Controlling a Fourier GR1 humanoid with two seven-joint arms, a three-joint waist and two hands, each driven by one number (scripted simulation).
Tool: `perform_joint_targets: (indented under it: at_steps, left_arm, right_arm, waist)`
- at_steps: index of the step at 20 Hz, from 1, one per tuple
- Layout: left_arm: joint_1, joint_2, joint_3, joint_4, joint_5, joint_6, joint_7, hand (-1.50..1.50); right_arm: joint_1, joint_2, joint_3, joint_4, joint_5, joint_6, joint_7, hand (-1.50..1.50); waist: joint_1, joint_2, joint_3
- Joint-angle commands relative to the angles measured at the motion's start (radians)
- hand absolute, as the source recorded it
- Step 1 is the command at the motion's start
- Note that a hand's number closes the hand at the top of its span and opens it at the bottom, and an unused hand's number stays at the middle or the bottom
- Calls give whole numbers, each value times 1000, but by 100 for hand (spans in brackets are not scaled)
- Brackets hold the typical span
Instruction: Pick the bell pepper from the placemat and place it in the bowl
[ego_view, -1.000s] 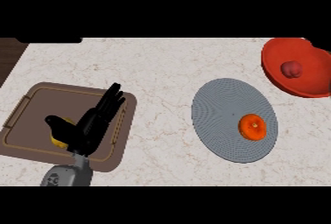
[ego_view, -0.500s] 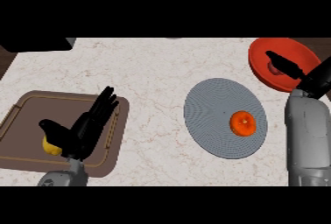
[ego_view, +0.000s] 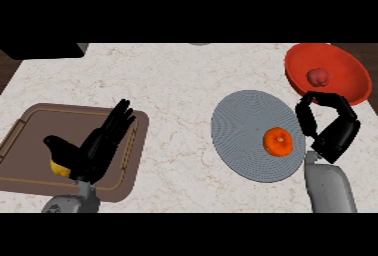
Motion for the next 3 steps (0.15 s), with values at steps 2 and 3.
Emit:
perform_joint_targets:
  at_steps: [2, 3]
  left_arm:
    - [-6, -6, -4, -7, 7, -4, 0, 0]
    - [-13, -9, -6, 7, 1, -3, -6, 0]
  right_arm:
    - [242, 8, 292, -54, -84, -127, 31, 150]
    - [280, 8, 367, -56, -100, -140, 44, 150]
  waist:
    - [25, 8, 4]
    - [25, 13, 3]
